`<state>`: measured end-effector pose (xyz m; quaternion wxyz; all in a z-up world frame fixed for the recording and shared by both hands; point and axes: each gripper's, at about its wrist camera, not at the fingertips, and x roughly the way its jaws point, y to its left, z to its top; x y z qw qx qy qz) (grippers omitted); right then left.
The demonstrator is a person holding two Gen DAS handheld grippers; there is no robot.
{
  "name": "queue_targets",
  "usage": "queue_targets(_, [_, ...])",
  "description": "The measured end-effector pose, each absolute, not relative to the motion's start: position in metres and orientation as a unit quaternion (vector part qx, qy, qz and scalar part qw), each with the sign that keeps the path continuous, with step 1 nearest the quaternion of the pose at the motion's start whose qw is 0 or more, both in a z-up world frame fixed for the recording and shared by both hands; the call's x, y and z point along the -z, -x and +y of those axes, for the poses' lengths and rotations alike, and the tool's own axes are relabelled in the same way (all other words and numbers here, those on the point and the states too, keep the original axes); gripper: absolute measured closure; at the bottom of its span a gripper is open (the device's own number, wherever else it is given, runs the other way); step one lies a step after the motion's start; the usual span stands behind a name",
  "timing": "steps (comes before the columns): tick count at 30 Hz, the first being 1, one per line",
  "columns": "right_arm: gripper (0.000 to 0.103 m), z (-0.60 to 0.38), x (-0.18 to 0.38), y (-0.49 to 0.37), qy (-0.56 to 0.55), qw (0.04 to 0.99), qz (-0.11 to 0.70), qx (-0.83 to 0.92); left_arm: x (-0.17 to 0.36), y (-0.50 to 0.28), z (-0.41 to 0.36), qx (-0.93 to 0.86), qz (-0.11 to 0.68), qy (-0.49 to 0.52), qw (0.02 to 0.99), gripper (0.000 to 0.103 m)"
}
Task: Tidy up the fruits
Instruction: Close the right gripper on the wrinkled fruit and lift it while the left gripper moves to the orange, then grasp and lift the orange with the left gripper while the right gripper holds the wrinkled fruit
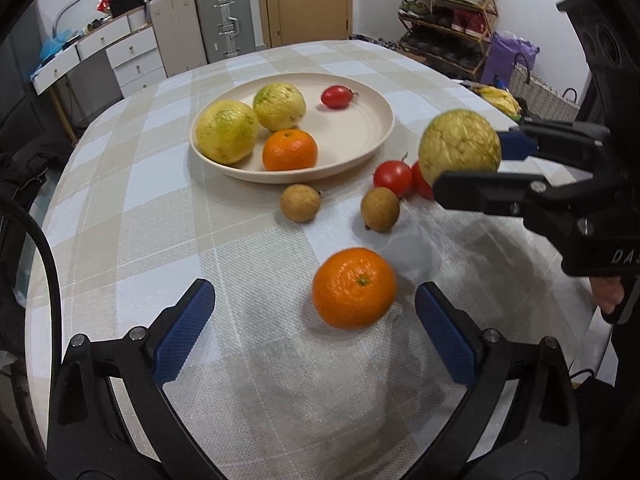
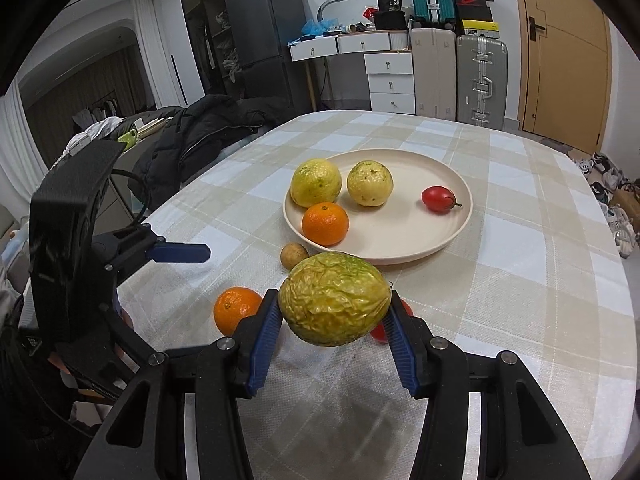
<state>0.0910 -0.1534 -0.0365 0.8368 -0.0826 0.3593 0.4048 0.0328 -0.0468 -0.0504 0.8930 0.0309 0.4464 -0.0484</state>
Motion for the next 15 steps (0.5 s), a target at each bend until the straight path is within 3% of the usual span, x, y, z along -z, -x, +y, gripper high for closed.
queue_targets(10, [0.051, -0.1537, 0.0379, -0.0911, 0.083, 0.837, 0.360, -0.404, 0.0551, -0.0310, -0.0531, 0.098, 0.459, -0.020, 0.883, 0.042])
queue_targets(14, [0.051, -0.1538, 0.0381, -0.0911, 0.084, 0.836, 0.360, -0.405, 0.0540, -0.0297, -0.0526, 0.105, 0.458, -0.013, 0.882, 0.063])
queue_targets(15, [0.051, -0.1540, 0.0381, -0.0912, 0.084, 0.836, 0.360, -0.405, 0.0535, -0.0297, -0.0518, 0.105, 0.458, -0.011, 0.883, 0.064])
